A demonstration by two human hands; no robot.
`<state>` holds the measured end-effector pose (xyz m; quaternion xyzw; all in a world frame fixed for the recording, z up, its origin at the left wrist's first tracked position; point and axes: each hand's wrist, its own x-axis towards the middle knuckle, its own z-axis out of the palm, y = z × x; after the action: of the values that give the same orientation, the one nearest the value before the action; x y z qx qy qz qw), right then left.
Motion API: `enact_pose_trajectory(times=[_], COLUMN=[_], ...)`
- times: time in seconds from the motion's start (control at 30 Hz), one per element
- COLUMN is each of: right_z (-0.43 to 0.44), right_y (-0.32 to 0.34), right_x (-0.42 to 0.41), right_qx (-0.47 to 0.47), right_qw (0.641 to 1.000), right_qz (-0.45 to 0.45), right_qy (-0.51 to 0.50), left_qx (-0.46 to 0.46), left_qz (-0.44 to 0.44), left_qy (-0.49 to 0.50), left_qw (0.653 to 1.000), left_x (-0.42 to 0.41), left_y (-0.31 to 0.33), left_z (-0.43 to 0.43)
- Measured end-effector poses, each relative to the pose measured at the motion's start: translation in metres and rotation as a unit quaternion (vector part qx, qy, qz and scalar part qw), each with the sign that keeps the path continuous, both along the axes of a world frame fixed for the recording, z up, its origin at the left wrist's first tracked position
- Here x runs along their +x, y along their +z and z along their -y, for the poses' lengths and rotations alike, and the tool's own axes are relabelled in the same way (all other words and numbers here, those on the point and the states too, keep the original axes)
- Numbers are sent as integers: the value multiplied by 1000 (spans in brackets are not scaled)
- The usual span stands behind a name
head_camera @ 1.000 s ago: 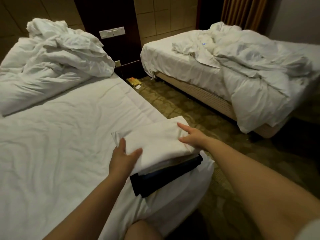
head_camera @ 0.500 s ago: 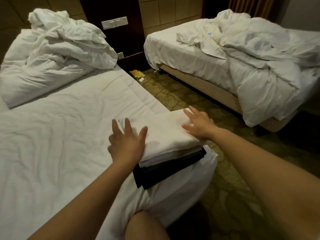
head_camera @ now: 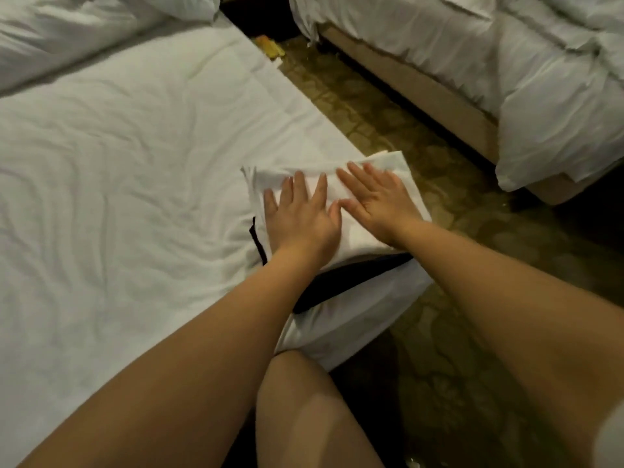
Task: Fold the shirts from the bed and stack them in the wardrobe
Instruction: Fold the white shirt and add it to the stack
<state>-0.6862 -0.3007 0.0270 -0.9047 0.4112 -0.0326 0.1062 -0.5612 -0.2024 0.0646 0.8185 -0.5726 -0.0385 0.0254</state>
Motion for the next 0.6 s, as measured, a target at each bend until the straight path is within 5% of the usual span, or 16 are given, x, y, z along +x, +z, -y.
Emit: enact_pose_trajectory(times=[0.6], right_z=[13], right_y=[3], right_x=[24], right_qx=[24], right_qw=[995], right_qz=[-84], right_qy=[-45], left_qx=[28], left_qz=[-133], left_qy=[-47], left_qw=[990], left_x=[37], left_y=[-4], left_z=[26])
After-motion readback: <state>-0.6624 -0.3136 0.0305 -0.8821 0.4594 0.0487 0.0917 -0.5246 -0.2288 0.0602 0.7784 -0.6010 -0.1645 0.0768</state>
